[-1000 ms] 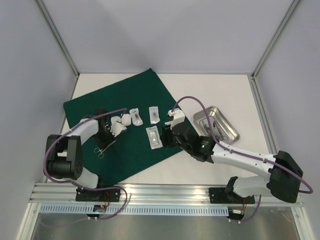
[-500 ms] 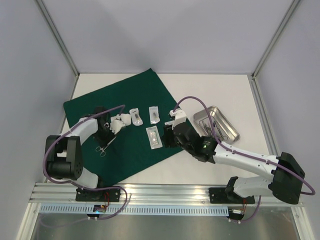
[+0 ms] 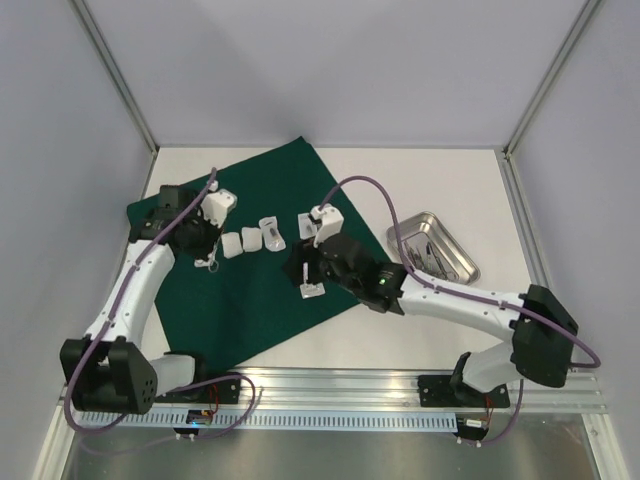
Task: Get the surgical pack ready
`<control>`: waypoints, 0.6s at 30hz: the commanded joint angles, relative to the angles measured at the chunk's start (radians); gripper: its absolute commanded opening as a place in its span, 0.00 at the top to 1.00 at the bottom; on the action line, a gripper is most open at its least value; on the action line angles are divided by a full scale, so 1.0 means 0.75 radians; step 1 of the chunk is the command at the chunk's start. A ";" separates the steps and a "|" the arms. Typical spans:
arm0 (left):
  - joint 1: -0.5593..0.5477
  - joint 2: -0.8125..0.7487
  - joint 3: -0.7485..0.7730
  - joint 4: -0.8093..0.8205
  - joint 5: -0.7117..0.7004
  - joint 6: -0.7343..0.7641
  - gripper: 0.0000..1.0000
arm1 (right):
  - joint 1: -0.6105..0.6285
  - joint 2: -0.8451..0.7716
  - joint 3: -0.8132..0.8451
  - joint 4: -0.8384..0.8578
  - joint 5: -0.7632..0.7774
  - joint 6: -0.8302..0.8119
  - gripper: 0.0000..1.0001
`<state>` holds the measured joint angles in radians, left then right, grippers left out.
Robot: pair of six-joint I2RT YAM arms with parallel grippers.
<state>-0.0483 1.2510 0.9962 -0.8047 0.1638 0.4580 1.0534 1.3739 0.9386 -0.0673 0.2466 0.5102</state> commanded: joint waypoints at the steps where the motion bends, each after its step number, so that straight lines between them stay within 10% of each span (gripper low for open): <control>1: 0.001 -0.144 0.177 -0.046 0.074 -0.185 1.00 | 0.019 0.162 0.221 0.327 -0.175 0.038 0.32; 18: 0.001 -0.371 0.322 -0.146 0.154 -0.375 1.00 | 0.074 0.700 0.796 0.432 -0.349 0.148 0.44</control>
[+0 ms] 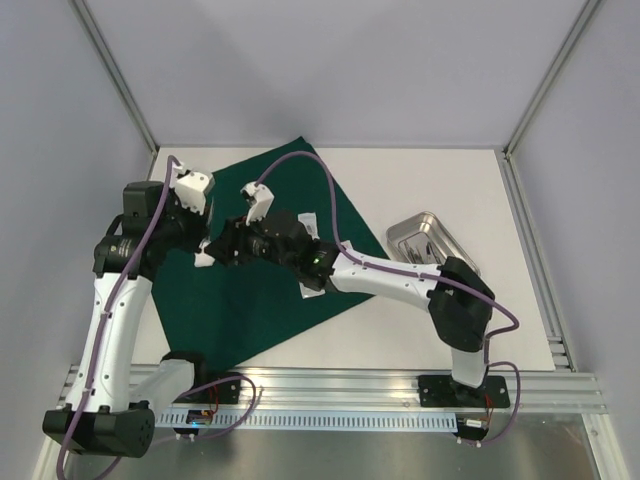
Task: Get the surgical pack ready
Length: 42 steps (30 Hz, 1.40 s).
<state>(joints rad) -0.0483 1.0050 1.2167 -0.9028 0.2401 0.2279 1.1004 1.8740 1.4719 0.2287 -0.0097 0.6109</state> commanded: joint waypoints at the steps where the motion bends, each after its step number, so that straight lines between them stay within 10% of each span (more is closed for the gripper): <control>1: 0.001 -0.049 0.030 -0.017 0.058 -0.077 1.00 | 0.012 0.044 0.099 0.022 -0.003 0.016 0.46; 20: 0.001 -0.084 -0.006 -0.103 0.173 -0.079 1.00 | -0.013 0.107 0.189 -0.061 0.035 0.030 0.97; 25: 0.001 -0.078 0.036 -0.252 0.144 -0.003 0.48 | -0.121 0.017 0.085 -0.143 -0.205 -0.031 0.99; 28: 0.001 -0.082 0.106 -0.354 0.099 0.052 0.15 | -0.241 -0.067 0.052 -0.400 -0.428 -0.247 1.00; 37: 0.001 -0.043 0.133 -0.431 0.032 0.150 0.08 | -0.889 -0.194 0.140 -1.820 -0.860 -1.133 0.99; 42: 0.001 0.083 0.124 -0.361 0.103 0.152 0.08 | -1.197 -0.185 0.013 -2.009 -0.809 -1.379 1.00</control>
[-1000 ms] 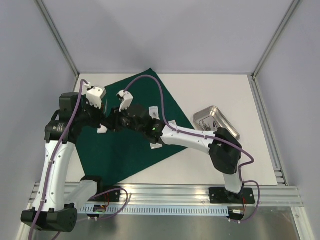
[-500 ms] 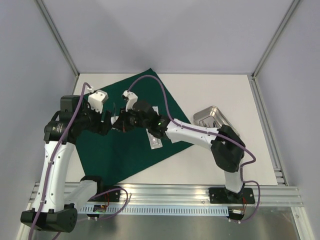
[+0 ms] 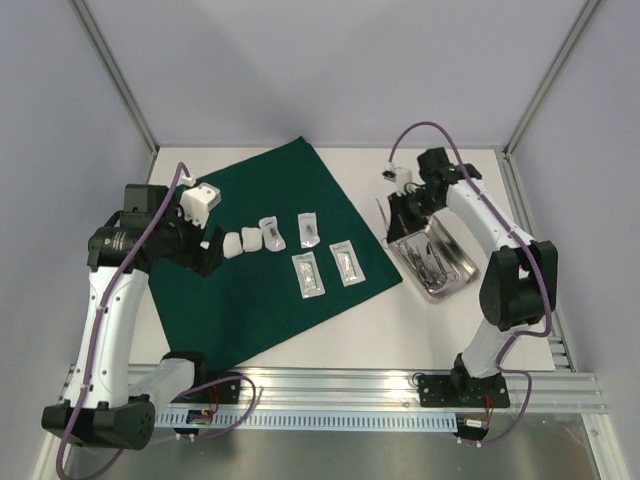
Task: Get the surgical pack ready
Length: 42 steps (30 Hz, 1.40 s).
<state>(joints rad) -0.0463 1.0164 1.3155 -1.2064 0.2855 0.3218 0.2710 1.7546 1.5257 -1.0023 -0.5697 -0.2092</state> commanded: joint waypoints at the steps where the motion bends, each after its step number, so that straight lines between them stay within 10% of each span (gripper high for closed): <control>1: -0.002 0.093 0.003 0.044 0.049 0.031 0.09 | -0.178 -0.040 -0.077 -0.359 -0.081 -0.308 1.00; 8: -0.002 0.287 0.089 0.021 0.129 0.076 0.14 | -0.476 0.002 -0.128 -0.347 -0.097 -0.424 1.00; 42: -0.002 0.318 0.021 0.030 0.139 0.082 0.16 | -0.466 0.295 -0.175 -0.273 0.277 -0.443 0.99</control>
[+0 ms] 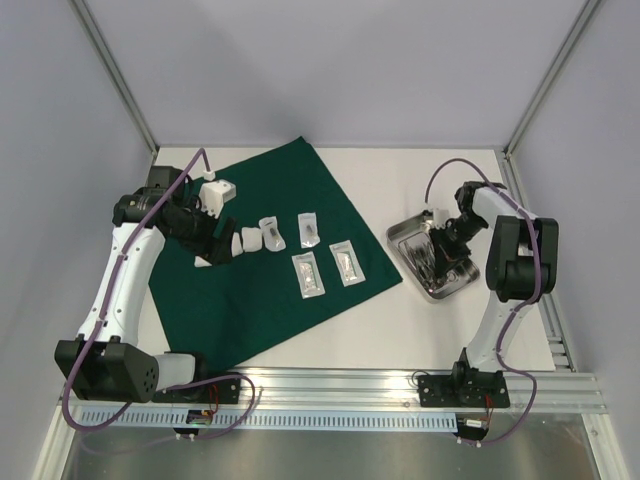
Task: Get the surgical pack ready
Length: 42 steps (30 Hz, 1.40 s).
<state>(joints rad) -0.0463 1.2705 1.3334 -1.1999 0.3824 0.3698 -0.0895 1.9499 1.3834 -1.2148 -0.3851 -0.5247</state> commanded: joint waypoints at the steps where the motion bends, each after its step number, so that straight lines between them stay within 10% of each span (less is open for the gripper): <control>1: -0.002 -0.019 -0.003 0.021 0.008 0.018 0.16 | 0.017 0.041 0.017 0.008 0.035 -0.022 0.98; 30: -0.002 -0.052 -0.046 0.045 -0.035 0.014 0.15 | 0.039 -0.205 0.209 0.008 0.538 0.319 0.64; 42: 0.172 -0.142 -0.275 0.172 -0.334 -0.053 0.11 | 0.620 -0.812 -0.077 0.597 0.741 0.922 0.56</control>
<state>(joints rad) 0.0074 1.1957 1.1450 -1.1107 0.1864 0.3511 0.2958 1.3834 1.3945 -0.9356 0.1490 0.0010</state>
